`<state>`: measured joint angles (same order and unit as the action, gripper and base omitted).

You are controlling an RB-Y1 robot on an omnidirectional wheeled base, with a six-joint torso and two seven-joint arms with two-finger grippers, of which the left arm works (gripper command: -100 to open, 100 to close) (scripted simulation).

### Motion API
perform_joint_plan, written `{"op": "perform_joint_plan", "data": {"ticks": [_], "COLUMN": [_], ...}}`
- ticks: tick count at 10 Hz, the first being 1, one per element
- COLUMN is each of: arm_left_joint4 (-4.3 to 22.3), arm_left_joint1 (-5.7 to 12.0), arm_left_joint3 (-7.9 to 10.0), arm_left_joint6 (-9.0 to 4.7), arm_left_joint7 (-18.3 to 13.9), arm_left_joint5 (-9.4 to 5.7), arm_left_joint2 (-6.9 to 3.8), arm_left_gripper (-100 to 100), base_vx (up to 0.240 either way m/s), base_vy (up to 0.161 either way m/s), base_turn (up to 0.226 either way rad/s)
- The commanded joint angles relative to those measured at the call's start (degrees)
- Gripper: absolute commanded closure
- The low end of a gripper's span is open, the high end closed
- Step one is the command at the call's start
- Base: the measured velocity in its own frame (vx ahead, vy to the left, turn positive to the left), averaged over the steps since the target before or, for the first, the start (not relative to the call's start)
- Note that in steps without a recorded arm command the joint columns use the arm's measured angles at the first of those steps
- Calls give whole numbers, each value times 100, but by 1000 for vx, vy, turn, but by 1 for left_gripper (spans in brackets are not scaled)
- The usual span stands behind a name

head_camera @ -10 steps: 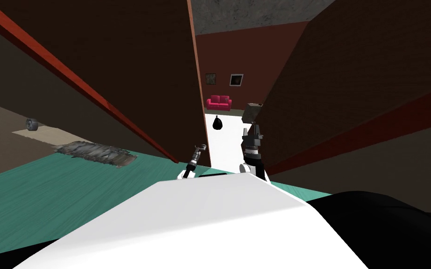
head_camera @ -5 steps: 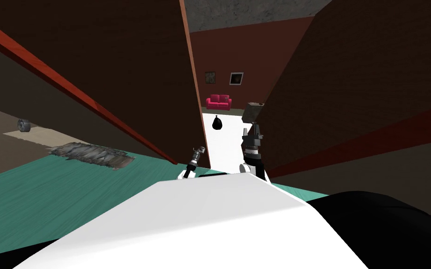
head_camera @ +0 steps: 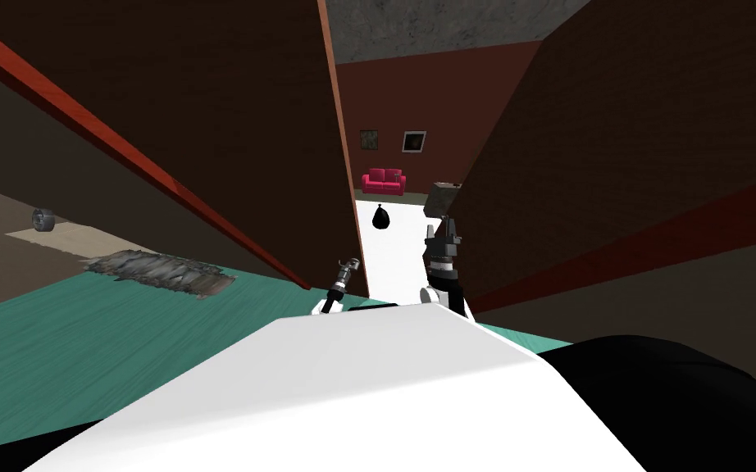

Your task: Push the door open

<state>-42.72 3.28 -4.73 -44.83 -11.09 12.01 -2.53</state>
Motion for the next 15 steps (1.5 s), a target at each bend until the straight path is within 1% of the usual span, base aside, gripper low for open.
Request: {"op": "perform_joint_plan", "data": {"ticks": [1,4,5,8,11,13,15], "arm_left_joint4": [-39,-32,-32,-17,-8,2,2], "arm_left_joint1": [16,21,21,30,35,41,41], "arm_left_joint3": [63,189,189,427,585,750,750], "arm_left_joint6": [4,14,14,31,43,55,55], "arm_left_joint7": [15,65,65,160,223,289,289], "arm_left_joint5": [-33,-100,-100,-226,-310,-397,-397], "arm_left_joint2": [-44,-90,-90,-149,-172,-184,-184], "arm_left_gripper": [100,100,100,100,100,100,100], "base_vx": [149,162,128,184,145,150,86], "base_vy": [-67,-76,-48,-96,-106,-119,-45], "base_turn": [29,26,41,65,64,85,9]}}
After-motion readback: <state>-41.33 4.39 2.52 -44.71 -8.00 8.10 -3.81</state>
